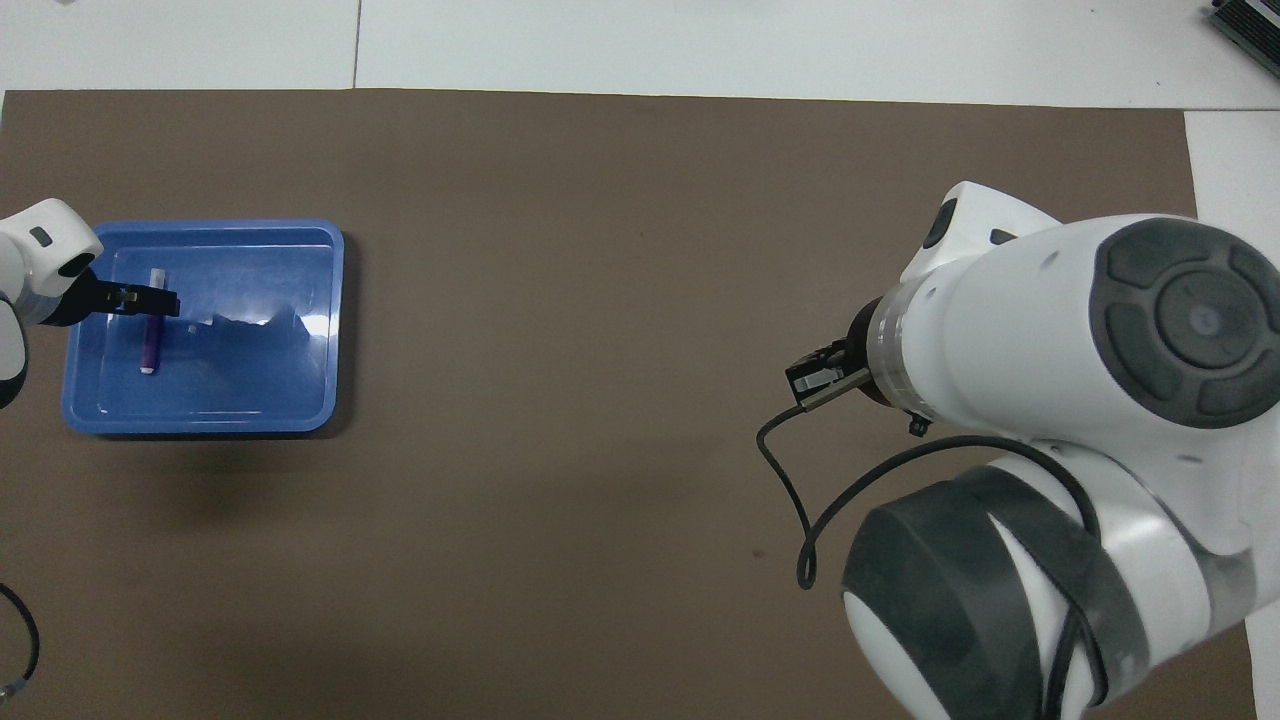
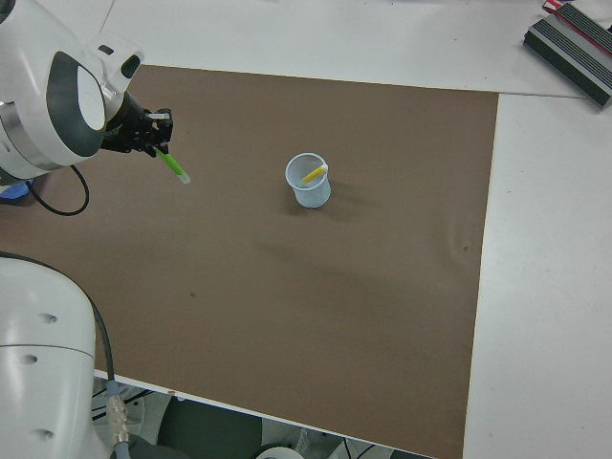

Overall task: Right arm passes pens to left for tray arrangement
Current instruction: 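Carry a green pen toward the left gripper while it rises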

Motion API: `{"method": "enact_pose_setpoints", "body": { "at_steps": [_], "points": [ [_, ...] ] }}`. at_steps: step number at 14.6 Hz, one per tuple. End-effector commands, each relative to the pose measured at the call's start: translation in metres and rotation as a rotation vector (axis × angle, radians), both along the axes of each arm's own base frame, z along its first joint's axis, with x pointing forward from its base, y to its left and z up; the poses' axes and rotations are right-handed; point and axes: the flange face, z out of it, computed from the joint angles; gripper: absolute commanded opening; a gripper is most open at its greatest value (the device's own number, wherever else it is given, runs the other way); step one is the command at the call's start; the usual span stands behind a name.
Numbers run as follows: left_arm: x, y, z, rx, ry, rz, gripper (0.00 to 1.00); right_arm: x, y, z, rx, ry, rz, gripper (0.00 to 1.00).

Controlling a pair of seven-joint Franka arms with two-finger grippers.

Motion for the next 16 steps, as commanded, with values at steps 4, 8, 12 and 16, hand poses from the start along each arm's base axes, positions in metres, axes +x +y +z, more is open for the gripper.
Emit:
{"method": "enact_pose_setpoints", "body": {
  "at_steps": [4, 8, 12, 16],
  "points": [
    [-0.001, -0.036, 0.013, -0.113, 0.111, 0.121, 0.99, -0.011, 0.054, -0.006, 0.206, -0.05, -0.376, 0.0],
    [-0.012, -0.081, 0.031, -0.172, 0.229, 0.28, 0.98, -0.01, 0.068, -0.007, 0.285, -0.044, -0.561, 0.0],
    [-0.031, -0.124, 0.052, -0.286, 0.396, 0.503, 0.98, -0.007, 0.094, -0.008, 0.454, -0.003, -0.775, 0.0],
    [-0.045, -0.152, 0.062, -0.389, 0.574, 0.674, 0.98, -0.004, 0.112, -0.011, 0.574, 0.062, -0.956, 0.0]
  ]
}}
